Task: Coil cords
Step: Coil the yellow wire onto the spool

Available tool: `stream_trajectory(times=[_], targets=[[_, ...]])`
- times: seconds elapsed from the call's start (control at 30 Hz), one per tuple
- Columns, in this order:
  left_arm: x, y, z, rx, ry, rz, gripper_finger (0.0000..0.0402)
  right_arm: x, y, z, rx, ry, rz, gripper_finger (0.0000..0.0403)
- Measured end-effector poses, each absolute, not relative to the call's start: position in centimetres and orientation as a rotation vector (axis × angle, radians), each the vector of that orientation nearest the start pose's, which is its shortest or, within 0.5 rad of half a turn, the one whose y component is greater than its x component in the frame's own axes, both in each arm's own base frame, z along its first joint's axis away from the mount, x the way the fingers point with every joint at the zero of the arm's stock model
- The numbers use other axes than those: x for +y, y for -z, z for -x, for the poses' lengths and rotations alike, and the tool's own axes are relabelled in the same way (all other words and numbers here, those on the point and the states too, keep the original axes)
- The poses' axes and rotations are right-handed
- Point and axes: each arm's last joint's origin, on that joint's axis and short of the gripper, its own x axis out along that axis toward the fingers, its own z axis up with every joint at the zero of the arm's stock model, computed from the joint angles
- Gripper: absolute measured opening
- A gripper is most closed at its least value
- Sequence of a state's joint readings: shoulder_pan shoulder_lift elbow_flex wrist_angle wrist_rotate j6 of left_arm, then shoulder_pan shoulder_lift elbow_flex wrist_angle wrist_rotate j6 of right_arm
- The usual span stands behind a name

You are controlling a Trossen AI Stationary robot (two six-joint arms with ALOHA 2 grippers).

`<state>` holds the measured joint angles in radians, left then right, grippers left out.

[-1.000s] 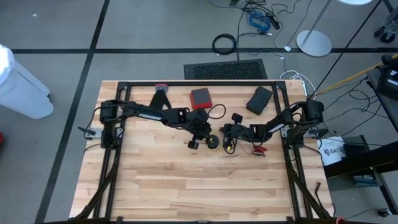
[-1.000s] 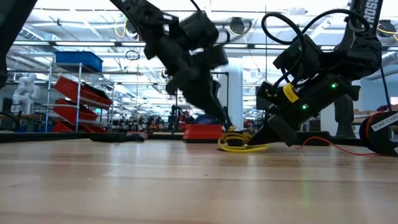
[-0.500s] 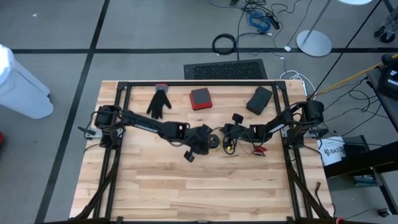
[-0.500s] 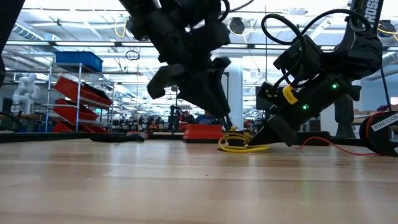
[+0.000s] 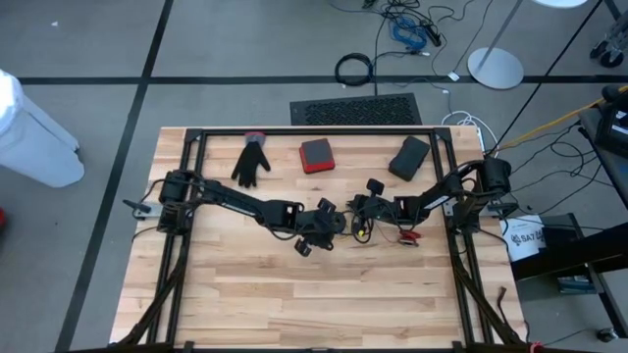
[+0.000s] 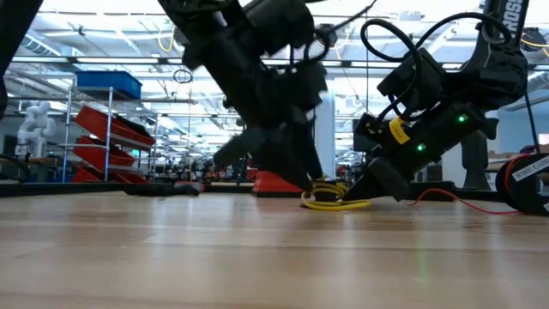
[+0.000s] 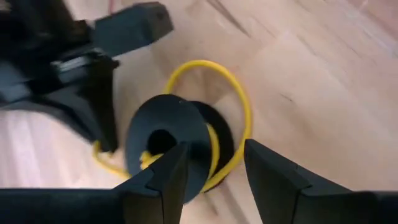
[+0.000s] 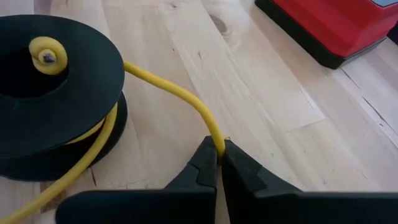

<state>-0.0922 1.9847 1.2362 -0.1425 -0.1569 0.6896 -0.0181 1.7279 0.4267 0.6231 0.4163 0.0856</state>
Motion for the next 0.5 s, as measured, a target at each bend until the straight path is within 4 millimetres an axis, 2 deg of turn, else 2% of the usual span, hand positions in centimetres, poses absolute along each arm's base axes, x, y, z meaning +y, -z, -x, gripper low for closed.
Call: stream_trajectory(times=[0.17,0.33,0.5], targets=[[-3.3,-14.9,-41.3,0.825,0.135,-0.794,0.0164,-1.6,-8.5,-25.8,0.651,0.445,0.054,0.0],[-3.4,-15.0,-41.4,0.809,0.143,-0.823,0.0164,-1.6,-8.5,-25.8,0.651,0.444,0.053,0.0],[-3.4,-14.0,-41.5,0.819,0.187,-0.826,0.0164,-1.6,-8.5,-25.8,0.649,0.444,0.053,0.0]])
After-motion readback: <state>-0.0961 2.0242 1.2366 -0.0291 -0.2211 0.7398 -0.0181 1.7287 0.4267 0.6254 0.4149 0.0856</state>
